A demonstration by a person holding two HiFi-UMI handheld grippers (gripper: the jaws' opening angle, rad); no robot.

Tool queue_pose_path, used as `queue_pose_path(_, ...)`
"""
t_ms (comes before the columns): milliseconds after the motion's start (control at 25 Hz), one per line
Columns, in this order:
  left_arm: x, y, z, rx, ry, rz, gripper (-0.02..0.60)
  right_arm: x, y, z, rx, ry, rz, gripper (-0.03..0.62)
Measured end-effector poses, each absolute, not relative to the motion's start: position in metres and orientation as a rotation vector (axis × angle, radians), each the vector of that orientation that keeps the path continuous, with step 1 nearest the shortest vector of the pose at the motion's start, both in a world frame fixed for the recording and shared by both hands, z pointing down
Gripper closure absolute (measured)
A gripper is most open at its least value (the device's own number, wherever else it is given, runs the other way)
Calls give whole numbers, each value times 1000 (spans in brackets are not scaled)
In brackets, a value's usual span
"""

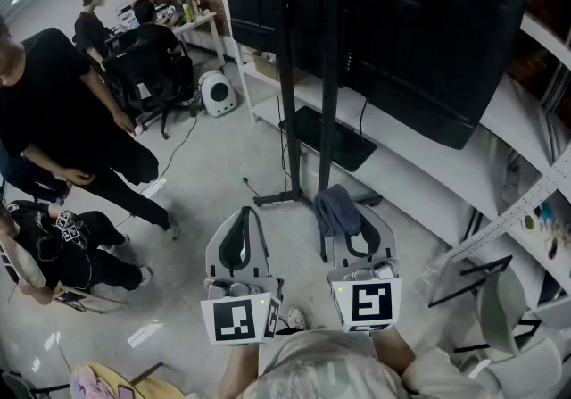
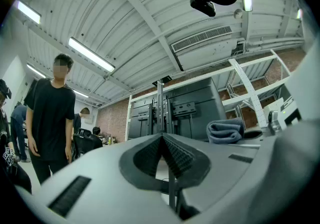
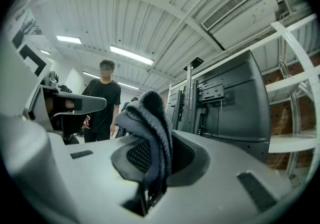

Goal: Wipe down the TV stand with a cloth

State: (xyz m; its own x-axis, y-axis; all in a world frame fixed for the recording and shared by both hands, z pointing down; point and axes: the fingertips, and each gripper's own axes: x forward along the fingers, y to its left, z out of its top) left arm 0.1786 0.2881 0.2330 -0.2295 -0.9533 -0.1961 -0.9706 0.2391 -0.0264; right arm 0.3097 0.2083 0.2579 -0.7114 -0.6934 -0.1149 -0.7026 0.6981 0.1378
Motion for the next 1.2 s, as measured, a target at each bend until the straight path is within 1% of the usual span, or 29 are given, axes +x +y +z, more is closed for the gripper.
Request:
queue_pose_path(200,172,286,237,-1833,2338,166,566,309,202,263,-1206,2840,292,537)
queue_pose_path(560,159,274,240,-1854,2349,183,566,298,190,269,-1164,2861,186,537)
queue_pose_path(920,116,270,243,-1838,2368,228,566,261,180,271,-1159,2873,171,537)
queue_pose_path(1200,79,266,275,-1857,2459,265,566,242,176,284,-1208,2893,134,537)
